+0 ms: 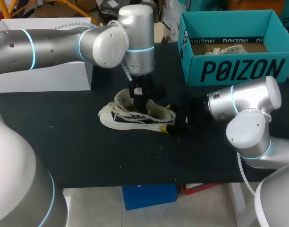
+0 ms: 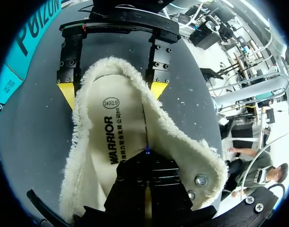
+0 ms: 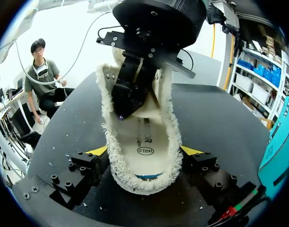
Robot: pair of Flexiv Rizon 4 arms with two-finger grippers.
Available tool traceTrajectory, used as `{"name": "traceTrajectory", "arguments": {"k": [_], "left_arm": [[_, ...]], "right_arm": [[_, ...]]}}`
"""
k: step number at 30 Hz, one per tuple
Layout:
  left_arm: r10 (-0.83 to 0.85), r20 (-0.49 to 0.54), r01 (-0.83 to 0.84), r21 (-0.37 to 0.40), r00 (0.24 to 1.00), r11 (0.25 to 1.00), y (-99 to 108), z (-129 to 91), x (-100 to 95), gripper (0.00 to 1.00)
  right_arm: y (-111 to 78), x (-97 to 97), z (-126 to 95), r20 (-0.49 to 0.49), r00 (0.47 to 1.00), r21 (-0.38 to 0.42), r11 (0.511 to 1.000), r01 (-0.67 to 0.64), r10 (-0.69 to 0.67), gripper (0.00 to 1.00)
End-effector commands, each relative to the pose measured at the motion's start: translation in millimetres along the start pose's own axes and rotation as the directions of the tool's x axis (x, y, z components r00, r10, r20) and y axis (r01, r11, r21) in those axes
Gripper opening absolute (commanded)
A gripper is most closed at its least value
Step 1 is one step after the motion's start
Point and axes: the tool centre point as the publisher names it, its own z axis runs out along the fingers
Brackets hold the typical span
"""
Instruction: Take the shoe out of the shoebox, open the shoe tongue, remove and reinsert the insole, then place the shoe into the shoebox
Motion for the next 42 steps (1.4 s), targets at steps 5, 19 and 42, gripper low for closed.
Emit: {"name": "traceTrajectory", "arguments": {"k": [5, 19, 42], "left_arm": [[-0.003, -0.004, 0.003, 0.020, 1.000, 1.000, 2, 13, 2.3, 0.00], [-0.014, 0.040, 0.014, 0.001, 0.999, 1.000, 1, 7, 2.0, 0.46], [-0.062, 0.540, 0.207, -0.211, 0.839, 0.955, 16, 10, -6.0, 0.44]], "right_arm": [[-2.3, -0.6, 0, 0.001, 1.000, 0.000, 1.000, -0.001, 0.001, 0.11], [-2.3, -0.6, 0, 0.001, 1.000, 0.000, 1.000, -0.001, 0.001, 0.15], [-2.3, -0.6, 0, 0.001, 1.000, 0.000, 1.000, -0.001, 0.001, 0.15]]}}
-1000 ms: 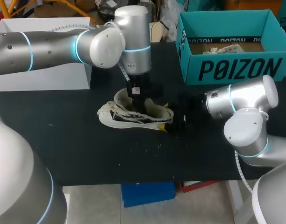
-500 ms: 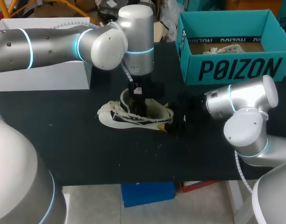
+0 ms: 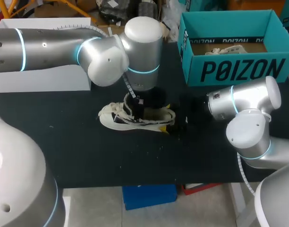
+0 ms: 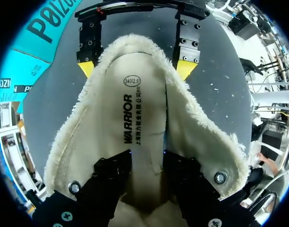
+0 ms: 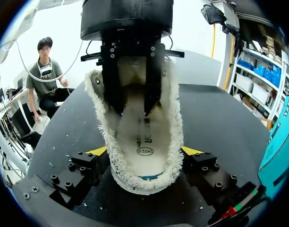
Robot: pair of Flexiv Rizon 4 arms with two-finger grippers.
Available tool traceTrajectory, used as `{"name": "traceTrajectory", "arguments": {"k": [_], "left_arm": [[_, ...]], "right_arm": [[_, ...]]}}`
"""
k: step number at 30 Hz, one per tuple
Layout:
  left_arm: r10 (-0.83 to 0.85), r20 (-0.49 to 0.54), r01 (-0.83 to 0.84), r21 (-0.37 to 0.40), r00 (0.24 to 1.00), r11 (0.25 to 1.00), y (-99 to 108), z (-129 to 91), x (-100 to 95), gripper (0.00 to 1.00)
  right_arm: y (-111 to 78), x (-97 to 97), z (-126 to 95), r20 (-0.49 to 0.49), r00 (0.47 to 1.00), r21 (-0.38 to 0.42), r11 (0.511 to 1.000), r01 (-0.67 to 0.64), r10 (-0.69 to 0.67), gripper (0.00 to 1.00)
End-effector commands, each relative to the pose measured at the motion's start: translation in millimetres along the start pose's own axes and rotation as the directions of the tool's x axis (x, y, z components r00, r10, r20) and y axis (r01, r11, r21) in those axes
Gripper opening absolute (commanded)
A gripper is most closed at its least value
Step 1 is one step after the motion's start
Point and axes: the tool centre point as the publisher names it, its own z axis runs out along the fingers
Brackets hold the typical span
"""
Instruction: Take the shoe out of the shoebox, open the shoe tongue, remove and reinsert the insole, then place the shoe into the shoebox
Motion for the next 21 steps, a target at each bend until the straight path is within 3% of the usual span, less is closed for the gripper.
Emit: {"name": "traceTrajectory", "arguments": {"k": [1, 8, 15, 21], "left_arm": [[-0.024, 0.189, 0.034, -0.048, 0.982, 0.998, -6, 10, 11.9, 0.44], [-0.103, 0.296, 0.123, -0.051, 0.950, 0.991, 4, 21, 8.8, 0.40], [-0.111, 0.419, 0.155, -0.073, 0.901, 0.985, 18, 19, 0.2, 0.40], [-0.136, 0.510, 0.170, -0.022, 0.849, 0.985, 29, 12, -7.3, 0.38]], "right_arm": [[-2.5, -0.9, 0, 0.001, 1.000, 0.000, 1.000, -0.001, 0.001, 0.15], [-2.5, -0.9, 0, 0.001, 1.000, 0.000, 1.000, -0.001, 0.001, 0.15], [-2.5, -0.9, 0, 0.001, 1.000, 0.000, 1.000, -0.001, 0.001, 0.15], [-2.5, -0.9, 0, 0.001, 1.000, 0.000, 1.000, -0.001, 0.001, 0.15]]}}
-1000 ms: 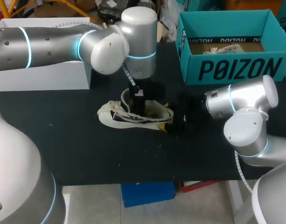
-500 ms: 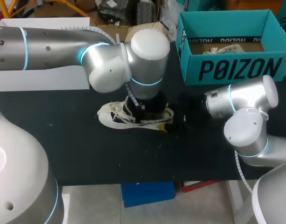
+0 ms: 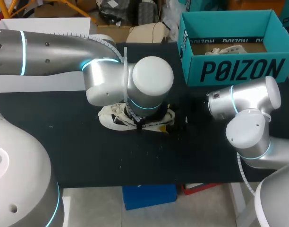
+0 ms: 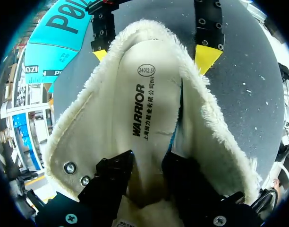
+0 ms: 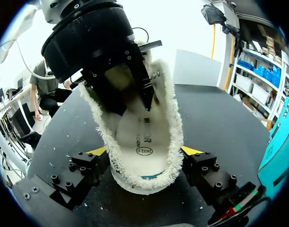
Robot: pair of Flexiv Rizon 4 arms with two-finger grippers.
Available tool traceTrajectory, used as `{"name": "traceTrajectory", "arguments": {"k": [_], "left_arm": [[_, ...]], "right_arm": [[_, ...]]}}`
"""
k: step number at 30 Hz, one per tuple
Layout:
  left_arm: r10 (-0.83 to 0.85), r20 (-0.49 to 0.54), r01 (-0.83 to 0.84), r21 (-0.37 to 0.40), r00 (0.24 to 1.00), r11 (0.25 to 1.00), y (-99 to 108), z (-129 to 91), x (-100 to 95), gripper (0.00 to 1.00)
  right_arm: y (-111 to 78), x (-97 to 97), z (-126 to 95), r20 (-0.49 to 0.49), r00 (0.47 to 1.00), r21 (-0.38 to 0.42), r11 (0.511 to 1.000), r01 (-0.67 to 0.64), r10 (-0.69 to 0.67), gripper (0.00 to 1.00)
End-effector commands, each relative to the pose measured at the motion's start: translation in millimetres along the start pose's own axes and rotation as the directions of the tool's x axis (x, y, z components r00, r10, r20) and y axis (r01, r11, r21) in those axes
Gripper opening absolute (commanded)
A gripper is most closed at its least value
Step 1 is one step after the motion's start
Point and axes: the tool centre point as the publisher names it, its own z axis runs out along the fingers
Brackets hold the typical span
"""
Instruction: Take the shoe out of the shoebox, open the shoe tongue, remove and reinsert the insole, then place the shoe into the shoebox
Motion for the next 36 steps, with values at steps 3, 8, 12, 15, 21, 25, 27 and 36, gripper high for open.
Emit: {"name": "traceTrajectory", "arguments": {"k": [3, 8, 12, 15, 21, 25, 27, 36], "left_arm": [[-0.047, 0.175, 0.035, 0.072, 0.983, 0.997, 22, 9, 1.3, 0.38], [-0.074, 0.180, 0.055, 0.112, 0.981, 0.992, 21, 8, -0.9, 0.37], [-0.052, 0.162, 0.033, 0.120, 0.985, 0.992, 18, 12, 0.6, 0.21], [-0.019, 0.122, 0.004, 0.122, 0.992, 0.993, 15, 16, 1.6, 0.00], [0.051, 0.010, -0.052, 0.130, 0.999, 0.990, 3, 12, 8.3, 0.00], [0.101, -0.093, -0.086, 0.157, 0.991, 0.984, -2, 3, 12.7, 0.00], [0.115, -0.149, -0.089, 0.176, 0.982, 0.980, -2, -2, 13.9, 0.00], [0.153, -0.324, -0.071, 0.250, 0.934, 0.966, 6, -21, 13.4, 0.00]], "right_arm": [[-3.4, -0.9, 0, 0.000, 1.000, 0.001, 1.000, -0.002, 0.002, 0.16], [-3.4, -0.9, 0, 0.000, 1.000, 0.001, 1.000, -0.002, 0.002, 0.17], [-3.4, -0.9, 0, 0.000, 1.000, 0.001, 1.000, -0.002, 0.002, 0.17], [-3.4, -0.9, 0, 0.000, 1.000, 0.001, 1.000, -0.002, 0.002, 0.17], [-3.4, -0.9, 0, 0.000, 1.000, 0.001, 1.000, -0.002, 0.002, 0.17], [-3.4, -0.9, 0, 0.000, 1.000, 0.001, 1.000, -0.002, 0.002, 0.16], [-3.4, -0.9, 0, 0.000, 1.000, 0.001, 1.000, -0.002, 0.002, 0.16], [-3.4, -0.9, 0, 0.000, 1.000, 0.001, 1.000, -0.002, 0.002, 0.00]]}}
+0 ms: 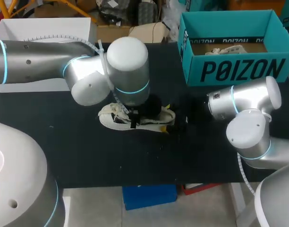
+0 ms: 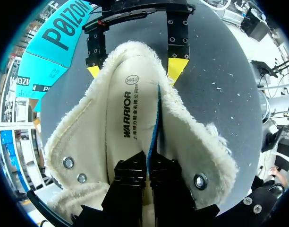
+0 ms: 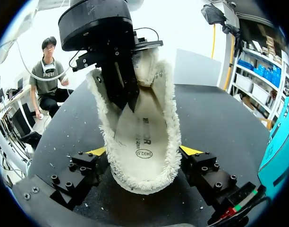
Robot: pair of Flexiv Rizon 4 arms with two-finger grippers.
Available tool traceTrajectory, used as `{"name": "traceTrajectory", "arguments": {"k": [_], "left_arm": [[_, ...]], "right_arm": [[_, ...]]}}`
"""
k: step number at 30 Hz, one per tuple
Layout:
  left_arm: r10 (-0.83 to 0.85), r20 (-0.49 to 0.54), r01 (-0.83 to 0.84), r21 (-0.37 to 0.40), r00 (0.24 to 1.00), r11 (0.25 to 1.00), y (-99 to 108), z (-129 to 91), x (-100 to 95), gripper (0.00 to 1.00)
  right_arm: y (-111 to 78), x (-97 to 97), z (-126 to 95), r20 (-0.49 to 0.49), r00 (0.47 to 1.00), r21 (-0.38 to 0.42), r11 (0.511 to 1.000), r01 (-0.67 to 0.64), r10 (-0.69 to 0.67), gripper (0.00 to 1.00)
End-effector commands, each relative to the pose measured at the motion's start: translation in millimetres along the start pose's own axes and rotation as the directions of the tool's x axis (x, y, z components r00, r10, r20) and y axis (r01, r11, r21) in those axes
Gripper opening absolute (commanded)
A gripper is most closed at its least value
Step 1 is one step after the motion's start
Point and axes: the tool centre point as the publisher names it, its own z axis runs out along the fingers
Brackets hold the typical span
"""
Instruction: Take the shoe out of the shoebox, open the shoe tongue, remove and reinsert the insole, then place the shoe into the shoebox
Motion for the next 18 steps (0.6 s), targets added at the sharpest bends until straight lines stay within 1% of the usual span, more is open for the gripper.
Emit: {"name": "traceTrajectory", "arguments": {"k": [1, 10, 15, 18], "left_arm": [[0.008, -0.114, -0.002, 0.050, 0.993, 0.999, 10, -13, 0.0, 0.00], [0.046, -0.207, -0.002, 0.206, 0.977, 0.979, 17, -35, -3.4, 0.00], [0.095, -0.247, -0.035, 0.238, 0.964, 0.971, 13, -46, -2.9, 0.00], [0.103, -0.253, -0.044, 0.229, 0.962, 0.972, 10, -49, -1.7, 0.00]], "right_arm": [[-3.4, -1.8, 1, 0.000, 1.000, 0.001, 1.000, -0.001, 0.001, 0.00], [-3.4, -1.8, 1, 0.000, 1.000, 0.001, 1.000, -0.001, 0.001, 0.00], [-3.4, -1.8, 1, 0.000, 1.000, 0.001, 1.000, -0.001, 0.001, 0.00], [-3.4, -1.8, 1, 0.000, 1.000, 0.001, 1.000, -0.001, 0.001, 0.00]]}}
